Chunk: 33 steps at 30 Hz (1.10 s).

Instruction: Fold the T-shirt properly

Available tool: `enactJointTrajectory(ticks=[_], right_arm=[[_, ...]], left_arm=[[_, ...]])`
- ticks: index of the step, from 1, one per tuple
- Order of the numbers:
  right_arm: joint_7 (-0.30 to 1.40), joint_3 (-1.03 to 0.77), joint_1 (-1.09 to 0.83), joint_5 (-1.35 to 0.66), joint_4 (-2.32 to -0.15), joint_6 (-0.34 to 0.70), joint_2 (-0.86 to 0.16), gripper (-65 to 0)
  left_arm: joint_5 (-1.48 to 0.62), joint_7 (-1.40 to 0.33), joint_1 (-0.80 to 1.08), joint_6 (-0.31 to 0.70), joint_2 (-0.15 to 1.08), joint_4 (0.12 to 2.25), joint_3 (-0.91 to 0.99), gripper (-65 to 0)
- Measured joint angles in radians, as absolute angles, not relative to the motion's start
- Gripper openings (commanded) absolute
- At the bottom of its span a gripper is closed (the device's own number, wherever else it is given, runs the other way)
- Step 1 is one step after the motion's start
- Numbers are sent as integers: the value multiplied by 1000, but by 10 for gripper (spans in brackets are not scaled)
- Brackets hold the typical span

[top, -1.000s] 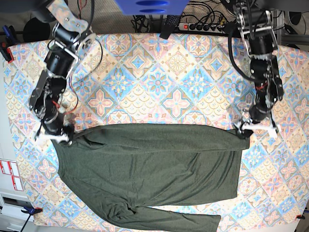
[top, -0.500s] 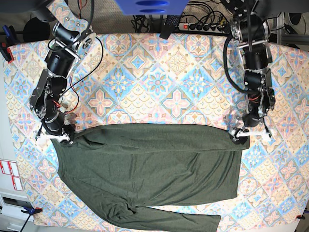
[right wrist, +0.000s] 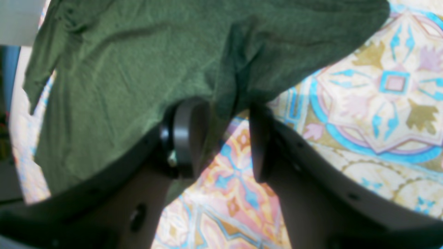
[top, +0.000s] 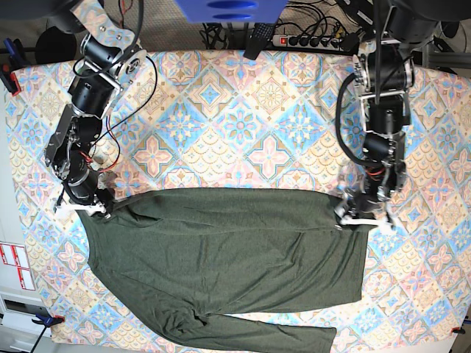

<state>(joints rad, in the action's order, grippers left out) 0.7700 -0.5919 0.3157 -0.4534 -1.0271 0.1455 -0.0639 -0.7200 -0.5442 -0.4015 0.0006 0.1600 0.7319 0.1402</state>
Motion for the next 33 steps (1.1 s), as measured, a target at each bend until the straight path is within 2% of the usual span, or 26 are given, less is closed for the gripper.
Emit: enactJointTrajectory(ticks=[1, 2, 12, 16, 24, 27, 33], right_arm=[[767, -611, 321, -454, -1007, 146, -65, -417], [758, -627, 324, -451, -982, 145, -67, -417], [741, -663, 390, -453, -796, 143, -139, -406], [753, -668, 402, -451, -780, 134, -134, -367], [682, -662, 451, -466, -686, 154, -129, -369], [691, -662, 510, -434, -645, 123, -136, -369], [680, -658, 527, -450, -617, 142, -125, -369]], left_arm=[[-726, -546, -399, 0, 160, 731, 140, -600], [-727, -546, -397, 2, 160, 731, 141, -650], [-741, -534, -371, 23, 163, 731, 179, -650], [-750, -535, -359, 34, 177, 733, 180, -650], [-757, -534, -352, 38, 180, 736, 183, -650], [-754, -531, -347, 34, 180, 742, 183, -650], [-742, -538, -307, 27, 183, 810, 183, -650]])
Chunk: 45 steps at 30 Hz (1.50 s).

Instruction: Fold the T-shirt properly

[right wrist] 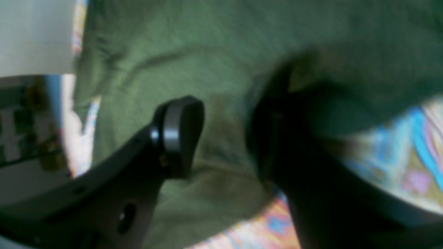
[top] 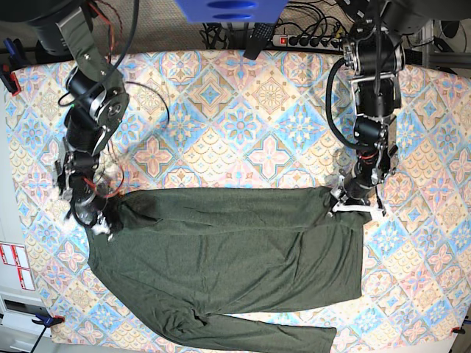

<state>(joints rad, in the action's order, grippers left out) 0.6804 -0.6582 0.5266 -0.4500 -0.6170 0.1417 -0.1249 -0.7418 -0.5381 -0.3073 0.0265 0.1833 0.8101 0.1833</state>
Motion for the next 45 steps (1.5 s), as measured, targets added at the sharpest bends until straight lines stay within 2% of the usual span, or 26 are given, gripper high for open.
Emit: enactJointTrajectory(ticks=[16, 24, 41, 45], right_arm=[[657, -659, 519, -452, -583, 145, -153, -369], [654, -661, 450, -445, -702, 132, -186, -369], [651, -657, 459, -448, -654, 137, -200, -368], [648, -662, 457, -387, -654, 139, -200, -368]], left_arm=[[-735, -541, -310, 22, 183, 811, 184, -650], [-735, -541, -310, 19, 183, 812, 184, -650], [-740, -534, -304, 21, 183, 812, 184, -650], [-742, -533, -302, 23, 183, 813, 184, -650]])
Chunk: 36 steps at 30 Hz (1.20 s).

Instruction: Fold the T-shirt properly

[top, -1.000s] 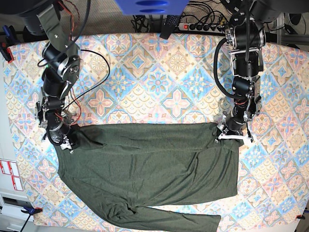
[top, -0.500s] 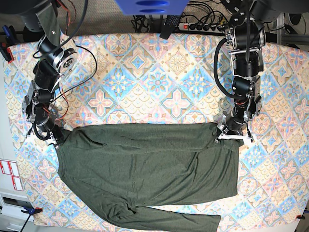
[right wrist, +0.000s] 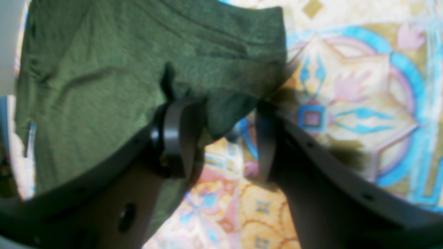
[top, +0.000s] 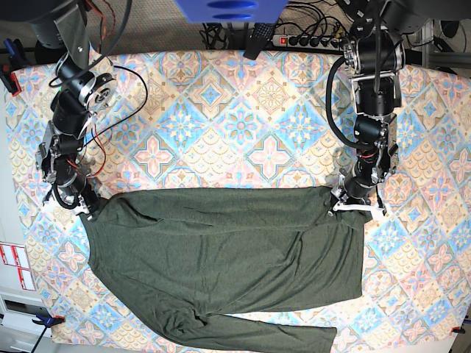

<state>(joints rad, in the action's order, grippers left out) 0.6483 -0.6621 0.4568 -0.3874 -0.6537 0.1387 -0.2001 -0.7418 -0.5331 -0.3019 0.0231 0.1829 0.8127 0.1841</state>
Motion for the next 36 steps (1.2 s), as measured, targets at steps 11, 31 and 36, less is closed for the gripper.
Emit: enactJointTrajectory(ticks=[11, 31, 36], right_arm=[[565, -662, 468, -344, -602, 146, -207, -368], [521, -660, 515, -344, -499, 145, -208, -645], [534, -662, 505, -346, -522, 146, -205, -649]], left_arm=[[-742, -534, -302, 23, 183, 814, 184, -650], [-745, -530, -290, 27, 183, 819, 186, -650], [-753, -529, -285, 30, 183, 820, 186, -650]])
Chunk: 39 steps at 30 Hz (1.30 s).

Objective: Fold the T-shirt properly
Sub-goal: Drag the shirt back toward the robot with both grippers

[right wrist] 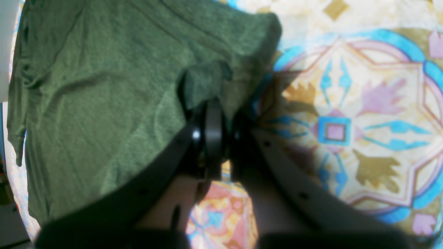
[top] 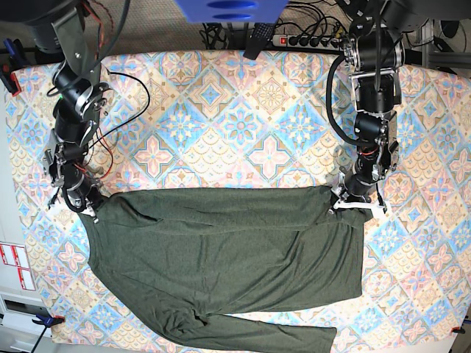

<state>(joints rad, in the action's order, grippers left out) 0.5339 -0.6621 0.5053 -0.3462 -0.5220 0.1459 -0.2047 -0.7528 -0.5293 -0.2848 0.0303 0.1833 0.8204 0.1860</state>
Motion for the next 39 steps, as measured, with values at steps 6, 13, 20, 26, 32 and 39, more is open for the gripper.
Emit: enactJointTrajectory(ticks=[6, 13, 20, 26, 32, 39], right_arm=[[643, -662, 385, -345, -730, 148, -197, -649], [716, -662, 269, -461, -883, 145, -199, -650], [785, -659, 99, -596, -1013, 160, -192, -650], [791, -656, -75, -688, -1152, 157, -192, -650], [833, -729, -244, -759, -1261, 152, -187, -650], [888, -766, -299, -762, -1316, 158, -186, -650]], left_arm=[[-752, -542, -219, 27, 214, 895, 185, -650], [-751, -625, -96, 22, 253, 1069, 180, -650], [-748, -650, 53, 21, 319, 1211, 180, -650], [-747, -662, 203, 17, 339, 1357, 176, -650], [-753, -676, 382, 26, 340, 1511, 204, -650], [-757, -724, 498, 23, 335, 1598, 264, -650]])
